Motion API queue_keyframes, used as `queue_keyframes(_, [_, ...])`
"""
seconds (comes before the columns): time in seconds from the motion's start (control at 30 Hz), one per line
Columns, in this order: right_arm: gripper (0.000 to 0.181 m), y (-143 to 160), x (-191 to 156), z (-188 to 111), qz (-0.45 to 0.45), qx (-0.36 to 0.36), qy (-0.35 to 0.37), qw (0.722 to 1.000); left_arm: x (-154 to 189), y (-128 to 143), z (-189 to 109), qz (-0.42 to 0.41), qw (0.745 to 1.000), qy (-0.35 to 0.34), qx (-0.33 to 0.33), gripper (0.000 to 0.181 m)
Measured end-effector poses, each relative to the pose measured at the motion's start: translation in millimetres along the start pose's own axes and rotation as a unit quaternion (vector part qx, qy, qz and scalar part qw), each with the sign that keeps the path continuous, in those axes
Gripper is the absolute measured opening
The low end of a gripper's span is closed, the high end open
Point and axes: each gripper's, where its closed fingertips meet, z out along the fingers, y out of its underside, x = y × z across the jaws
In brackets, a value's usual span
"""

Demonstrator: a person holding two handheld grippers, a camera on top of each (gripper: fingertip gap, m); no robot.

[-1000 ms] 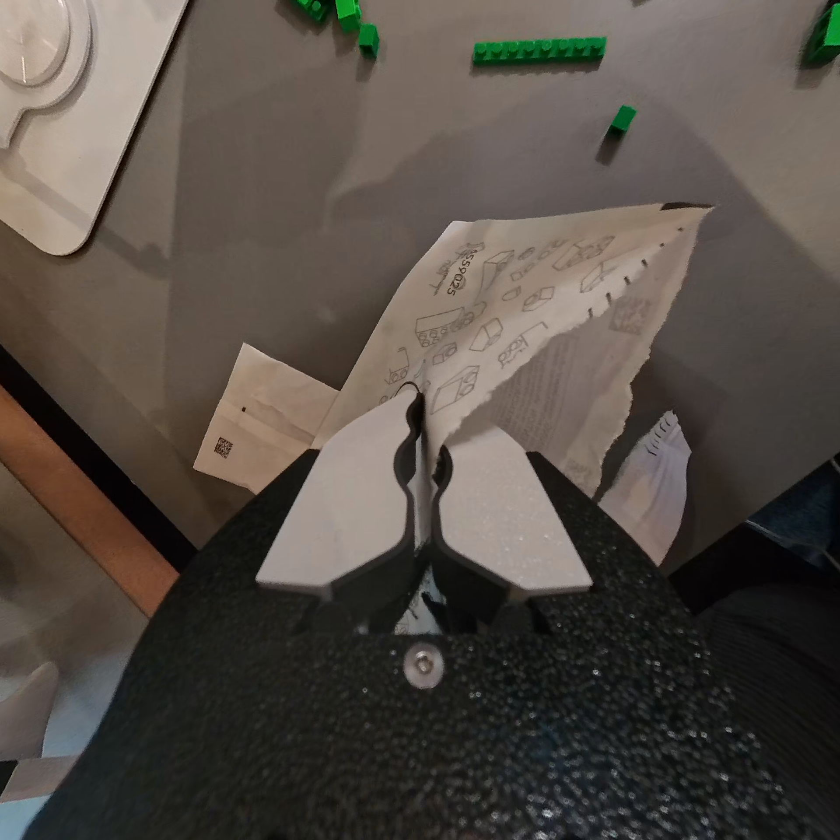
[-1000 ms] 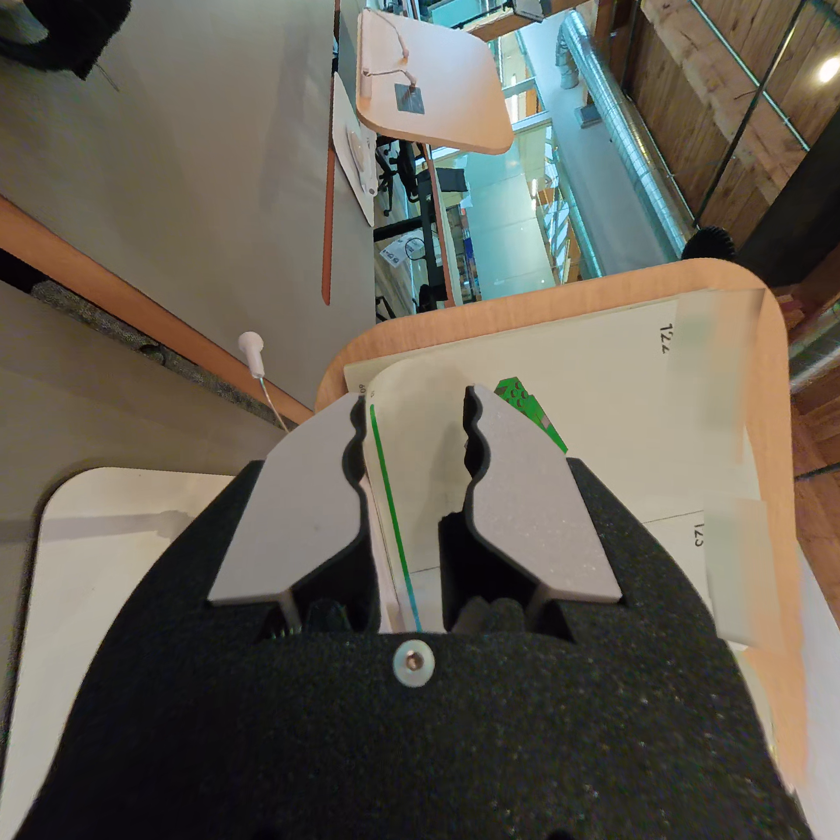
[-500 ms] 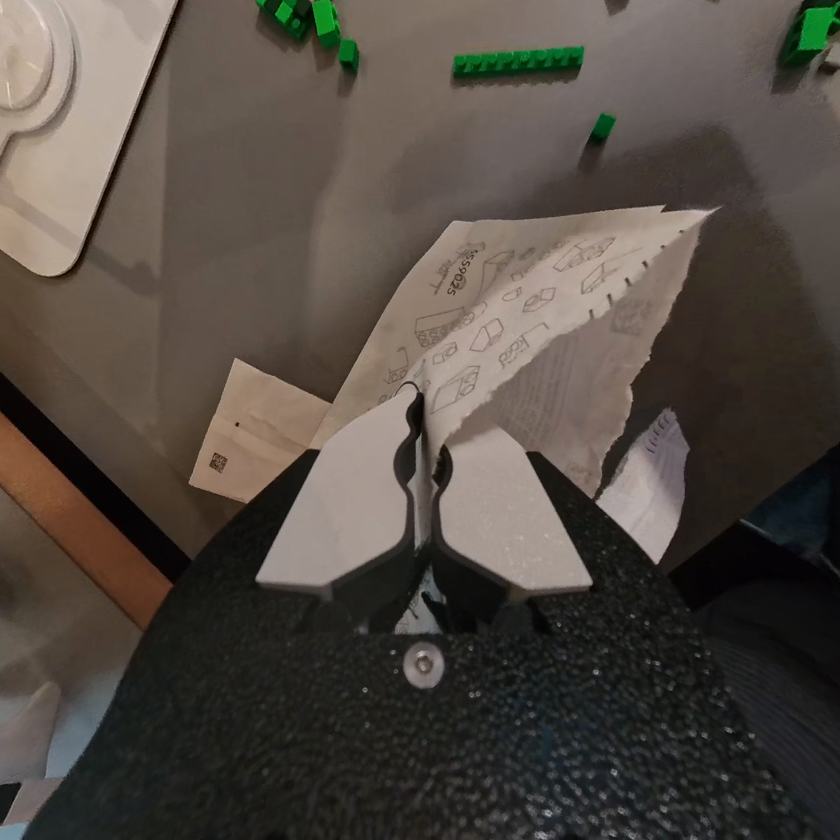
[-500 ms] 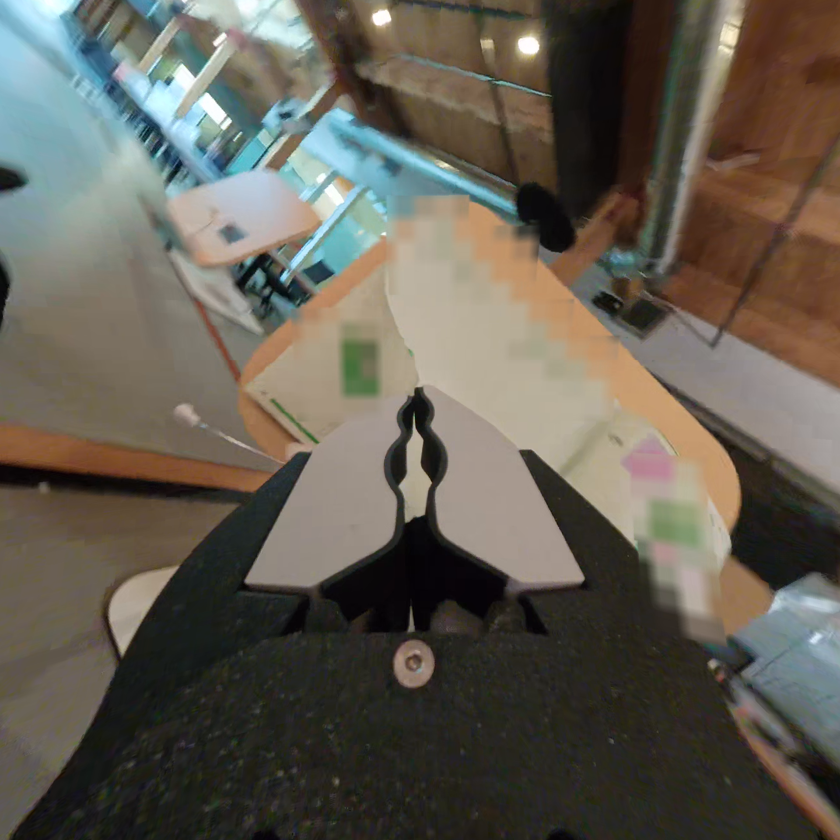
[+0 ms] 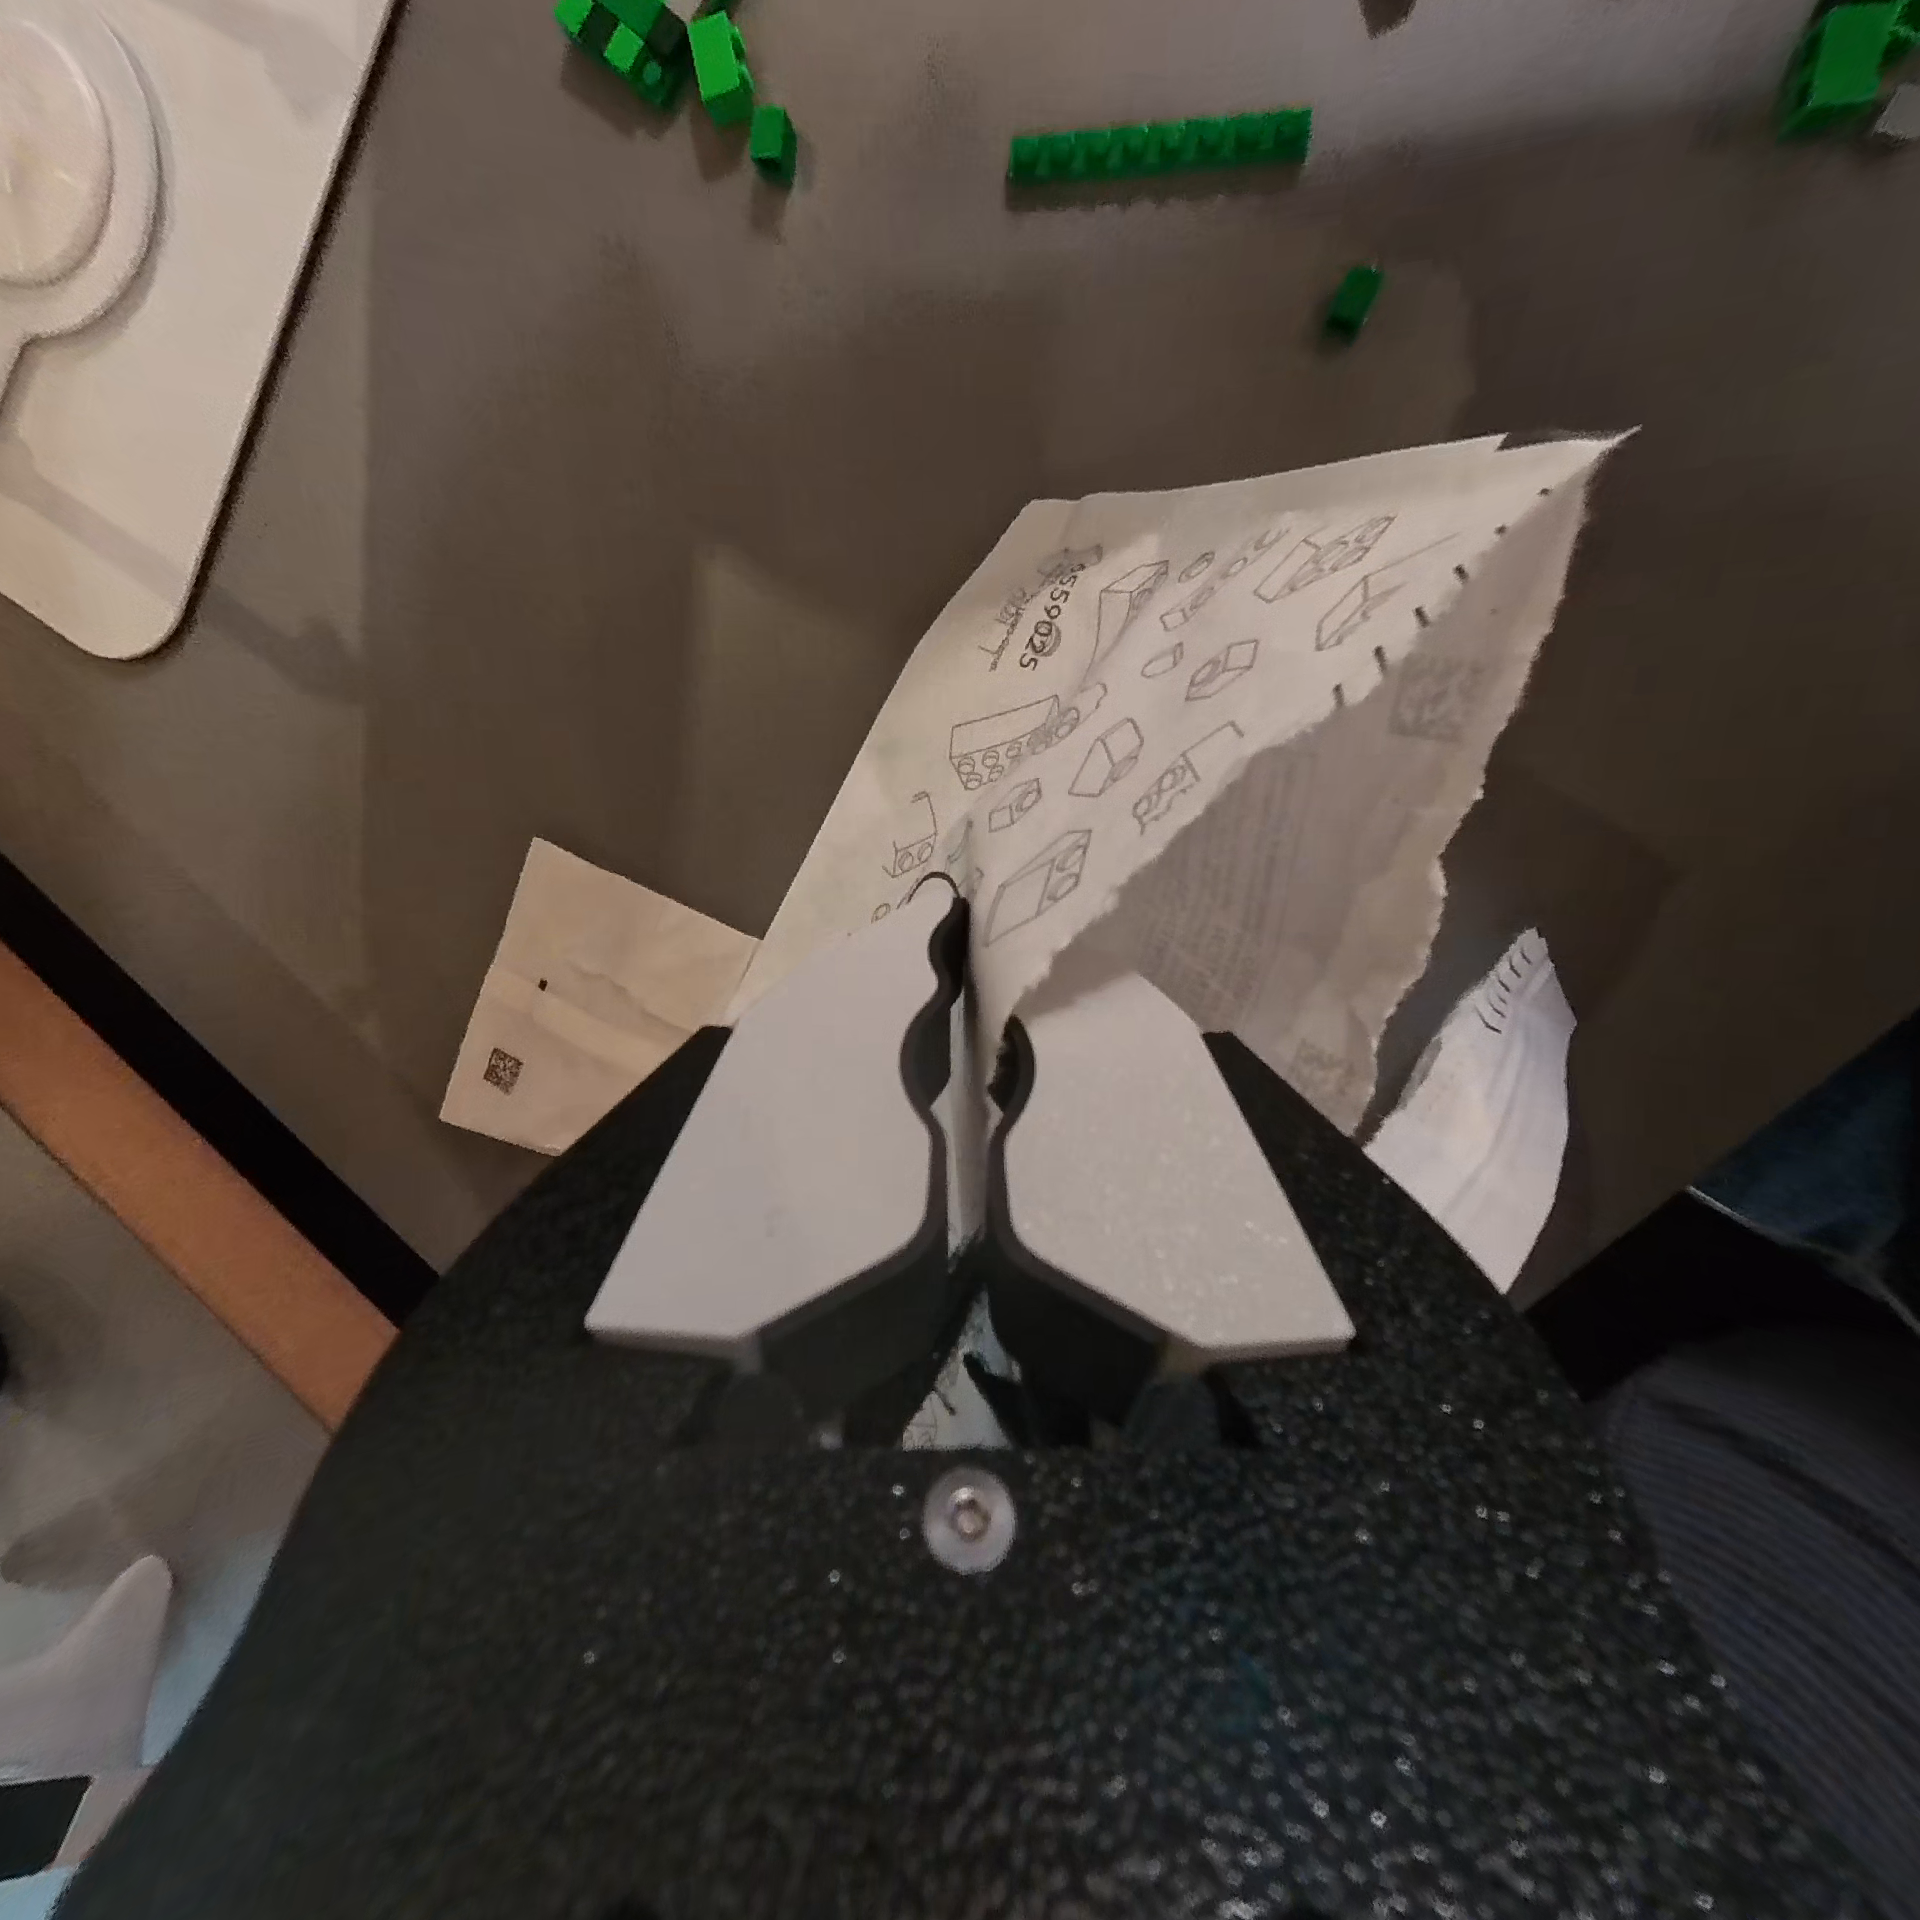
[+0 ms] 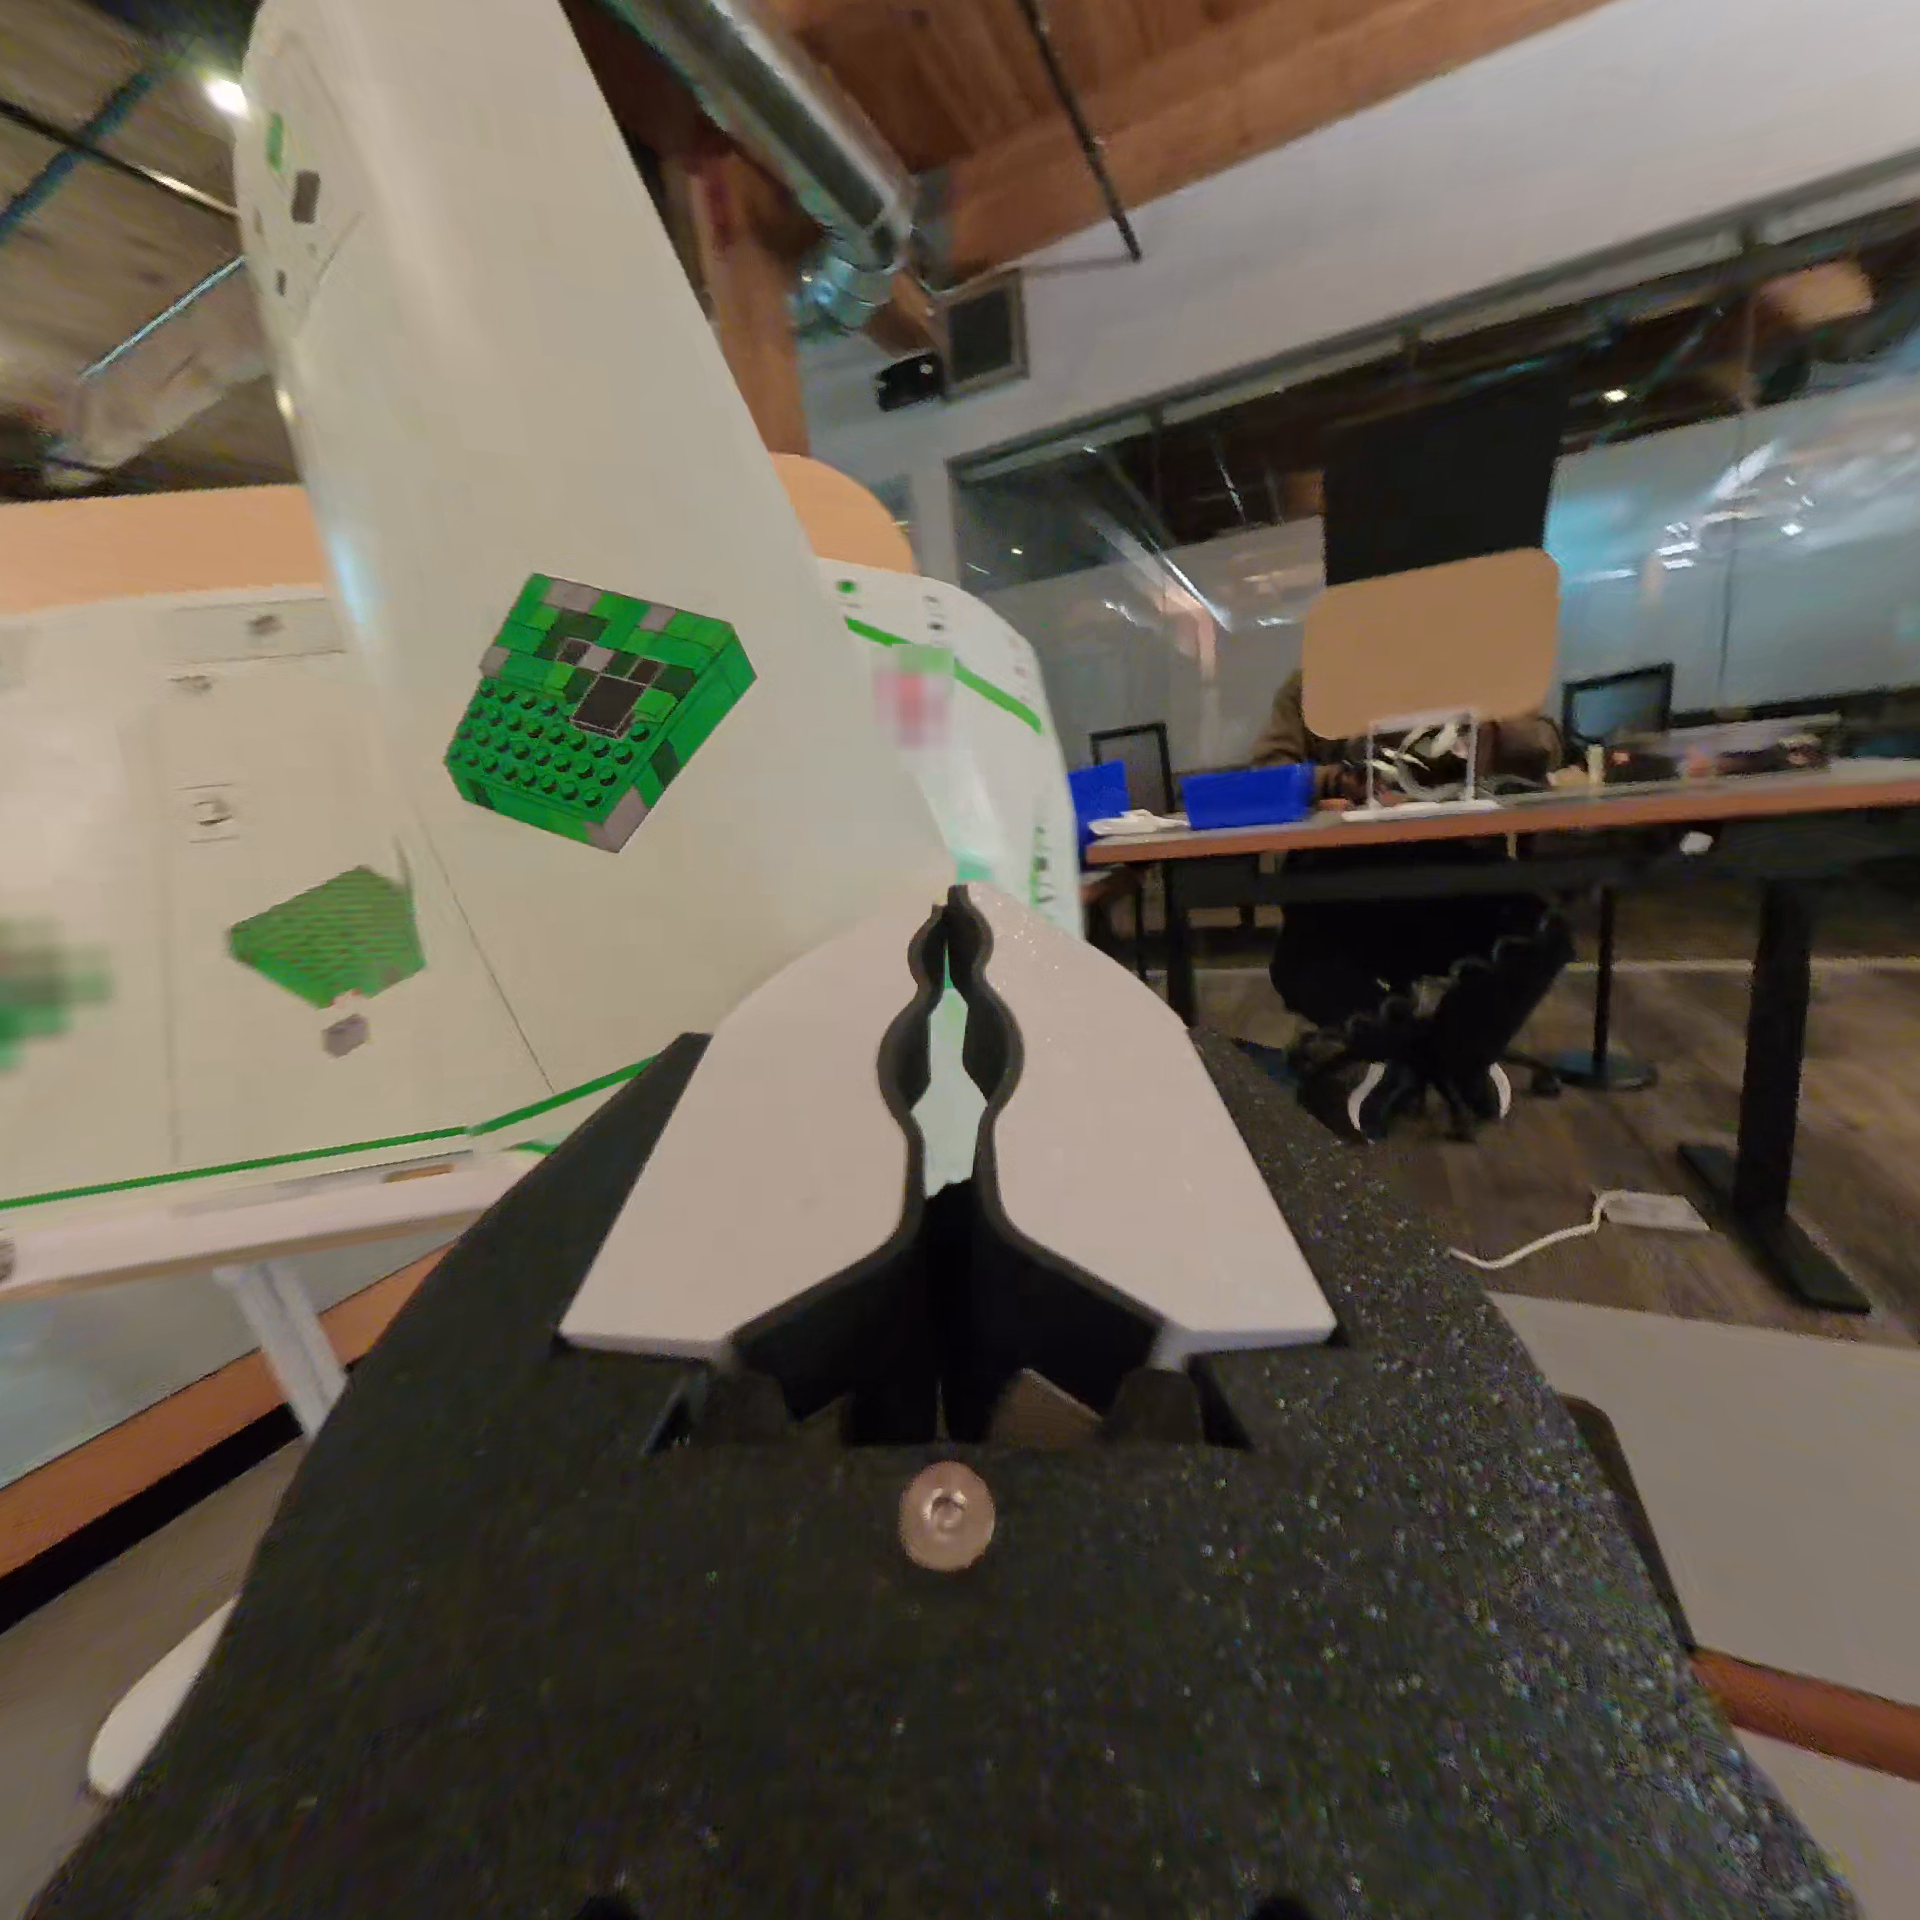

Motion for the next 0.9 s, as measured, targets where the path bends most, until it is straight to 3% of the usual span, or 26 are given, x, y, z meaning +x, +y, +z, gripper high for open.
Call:
queue_keyframes(0.37, [0.000,36.4,46.7,20.1,0.067,-0.038,0.040,0.996,1.0,-3.3,2.0,0.005,1.000,-0.005,-0.009,0.000])
queue_keyframes(0.7, [0.000,65.5,47.1,30.8,0.091,-0.058,0.032,0.994,1.0,-4.3,3.9,0.003,1.000,-0.009,-0.017,0.000])
queue_keyframes(0.9, [0.009,67.6,38.8,46.4,0.056,-0.066,0.014,0.996,1.4,-5.2,4.9,0.006,1.000,-0.012,-0.022,0.000])
